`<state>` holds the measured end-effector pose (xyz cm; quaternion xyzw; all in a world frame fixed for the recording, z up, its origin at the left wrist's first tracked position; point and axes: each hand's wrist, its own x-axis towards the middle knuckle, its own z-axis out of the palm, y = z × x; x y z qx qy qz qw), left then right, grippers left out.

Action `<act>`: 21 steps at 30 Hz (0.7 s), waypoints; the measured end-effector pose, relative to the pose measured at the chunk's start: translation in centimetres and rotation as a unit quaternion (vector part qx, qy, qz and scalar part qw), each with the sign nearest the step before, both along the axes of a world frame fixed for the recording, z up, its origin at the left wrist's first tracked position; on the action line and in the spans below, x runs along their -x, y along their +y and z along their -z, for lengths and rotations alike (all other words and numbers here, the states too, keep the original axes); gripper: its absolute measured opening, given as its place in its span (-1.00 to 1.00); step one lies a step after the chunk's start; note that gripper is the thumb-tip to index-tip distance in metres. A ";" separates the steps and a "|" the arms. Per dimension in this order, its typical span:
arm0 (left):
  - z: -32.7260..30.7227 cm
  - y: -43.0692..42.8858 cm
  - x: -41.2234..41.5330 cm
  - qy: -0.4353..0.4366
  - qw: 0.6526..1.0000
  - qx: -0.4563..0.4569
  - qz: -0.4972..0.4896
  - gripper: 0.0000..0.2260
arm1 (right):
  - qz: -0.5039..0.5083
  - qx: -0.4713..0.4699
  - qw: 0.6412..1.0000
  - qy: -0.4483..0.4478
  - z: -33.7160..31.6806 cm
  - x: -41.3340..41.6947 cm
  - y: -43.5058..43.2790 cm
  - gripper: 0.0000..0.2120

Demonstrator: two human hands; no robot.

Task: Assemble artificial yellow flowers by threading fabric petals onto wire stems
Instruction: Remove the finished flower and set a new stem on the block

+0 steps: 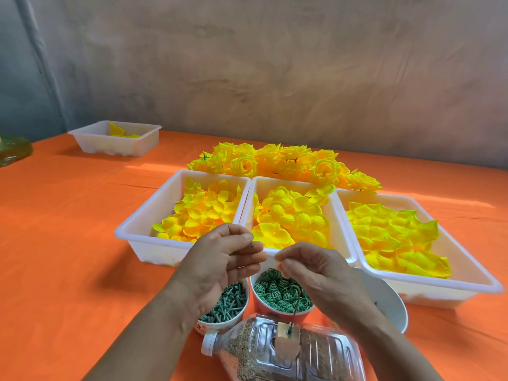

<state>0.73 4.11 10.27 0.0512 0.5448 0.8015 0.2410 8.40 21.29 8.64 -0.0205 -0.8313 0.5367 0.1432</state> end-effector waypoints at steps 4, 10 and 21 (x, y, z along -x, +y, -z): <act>-0.9 0.5 -0.6 -0.038 0.998 -0.047 0.035 -0.88 | -0.031 0.032 0.998 0.036 -1.6 -0.3 -0.6 -0.84; -1.3 0.9 -1.5 -0.023 0.998 -0.032 0.059 -0.94 | -0.036 0.097 0.993 0.049 -3.2 -0.3 -1.4 -0.90; -1.0 0.8 -2.7 0.054 0.991 0.013 0.118 -0.82 | -0.031 0.227 0.973 0.003 -3.7 -1.8 -0.7 -0.79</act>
